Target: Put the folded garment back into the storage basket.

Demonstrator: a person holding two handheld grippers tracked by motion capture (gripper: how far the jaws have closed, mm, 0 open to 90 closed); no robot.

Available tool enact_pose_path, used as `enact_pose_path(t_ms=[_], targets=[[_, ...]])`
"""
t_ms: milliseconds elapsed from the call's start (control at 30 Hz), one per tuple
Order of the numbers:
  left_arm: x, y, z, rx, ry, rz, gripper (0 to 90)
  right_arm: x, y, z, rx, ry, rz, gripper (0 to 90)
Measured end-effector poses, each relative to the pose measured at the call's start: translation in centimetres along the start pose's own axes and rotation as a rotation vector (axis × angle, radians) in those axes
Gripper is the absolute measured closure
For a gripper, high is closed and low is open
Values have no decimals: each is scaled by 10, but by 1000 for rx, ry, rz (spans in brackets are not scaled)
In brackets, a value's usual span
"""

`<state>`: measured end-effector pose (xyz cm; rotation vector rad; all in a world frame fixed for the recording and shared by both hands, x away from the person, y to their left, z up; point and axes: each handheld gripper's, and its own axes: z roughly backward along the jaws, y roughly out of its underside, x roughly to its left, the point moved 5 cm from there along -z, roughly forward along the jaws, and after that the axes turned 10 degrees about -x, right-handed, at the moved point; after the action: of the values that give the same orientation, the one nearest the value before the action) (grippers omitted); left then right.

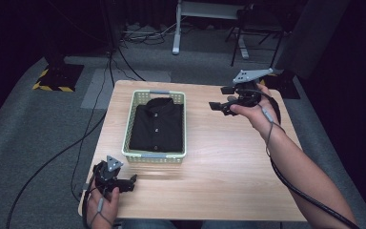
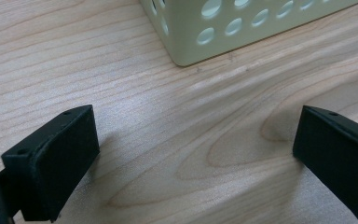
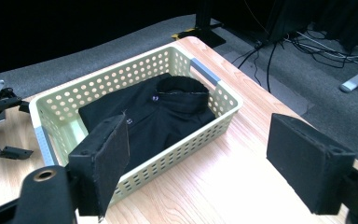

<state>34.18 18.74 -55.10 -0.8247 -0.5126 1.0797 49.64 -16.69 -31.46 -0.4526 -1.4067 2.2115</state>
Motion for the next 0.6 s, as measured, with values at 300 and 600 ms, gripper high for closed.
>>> enact_pose_path(t_ms=[300, 600], targets=[[0, 0, 0, 0, 0, 0, 3, -8, 8, 14, 2, 15, -9, 211], [0, 0, 0, -1, -1, 0, 3, -14, 14, 25, 6, 26, -12, 210]])
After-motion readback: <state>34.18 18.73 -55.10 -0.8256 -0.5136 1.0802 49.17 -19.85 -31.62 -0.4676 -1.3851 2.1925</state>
